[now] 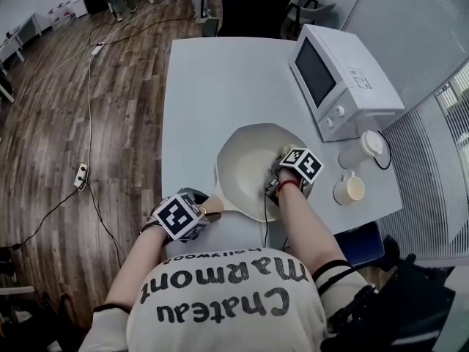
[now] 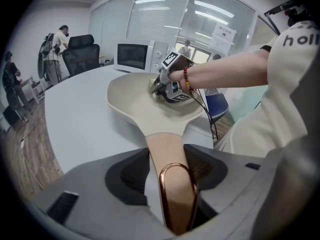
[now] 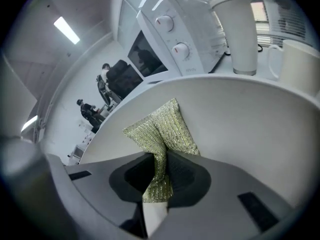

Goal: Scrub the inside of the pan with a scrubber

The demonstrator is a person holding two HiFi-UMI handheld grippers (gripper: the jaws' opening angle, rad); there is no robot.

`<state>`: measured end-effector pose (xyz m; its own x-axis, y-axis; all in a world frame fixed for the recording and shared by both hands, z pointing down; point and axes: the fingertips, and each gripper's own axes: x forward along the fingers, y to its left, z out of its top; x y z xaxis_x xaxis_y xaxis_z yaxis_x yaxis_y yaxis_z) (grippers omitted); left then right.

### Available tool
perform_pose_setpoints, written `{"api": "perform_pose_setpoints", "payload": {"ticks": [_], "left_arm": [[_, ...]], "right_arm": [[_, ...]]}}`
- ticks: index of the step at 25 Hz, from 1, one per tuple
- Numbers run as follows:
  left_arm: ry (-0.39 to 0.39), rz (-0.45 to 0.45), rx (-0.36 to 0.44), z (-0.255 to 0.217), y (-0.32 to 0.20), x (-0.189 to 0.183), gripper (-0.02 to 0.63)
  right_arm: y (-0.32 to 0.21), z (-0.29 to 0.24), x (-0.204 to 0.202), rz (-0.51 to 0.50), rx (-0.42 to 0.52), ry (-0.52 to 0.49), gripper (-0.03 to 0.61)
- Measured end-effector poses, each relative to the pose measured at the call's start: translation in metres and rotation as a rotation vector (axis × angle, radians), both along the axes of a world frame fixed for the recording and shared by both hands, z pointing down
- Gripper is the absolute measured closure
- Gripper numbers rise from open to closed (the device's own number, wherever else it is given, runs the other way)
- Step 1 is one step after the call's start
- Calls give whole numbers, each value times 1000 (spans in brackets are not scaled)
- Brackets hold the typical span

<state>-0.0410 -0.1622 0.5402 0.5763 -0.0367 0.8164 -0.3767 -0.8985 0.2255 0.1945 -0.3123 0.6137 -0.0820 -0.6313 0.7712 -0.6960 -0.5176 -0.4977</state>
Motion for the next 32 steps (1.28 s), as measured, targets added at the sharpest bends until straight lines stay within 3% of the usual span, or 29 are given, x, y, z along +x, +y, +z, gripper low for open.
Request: {"api": "perform_pose_setpoints", "payload": {"ticks": [9,12,14,17,19,24,27,32], "left_arm": [[-8,-41,35,1,-1,4,392],[-21,-37,40,0,1,5,393],[-34,-29,44,0,2,6,393],[-42,-28,44,1,0,5,393],[-43,-31,41,2,-1,7,393],[-52,-45,43,2,2,5,393],[-54,-52,45,1,3,7,393],[-69,-47,50,2,4,11,392]], "right_arm": [[26,-1,14,175,23,-55,512],[28,-2,15,167,44,-43,512],[23,-9,3,52,69,-24,512],[6,-41,-39,-245,212,-35,512],[3,-62,-74,-455,289,-93,512],[41,-75,-151,-908,212,-235,512],[59,-74,-180,-1050,189,-261,512],[64,-66,-204,-1149,194,-225,512]]}}
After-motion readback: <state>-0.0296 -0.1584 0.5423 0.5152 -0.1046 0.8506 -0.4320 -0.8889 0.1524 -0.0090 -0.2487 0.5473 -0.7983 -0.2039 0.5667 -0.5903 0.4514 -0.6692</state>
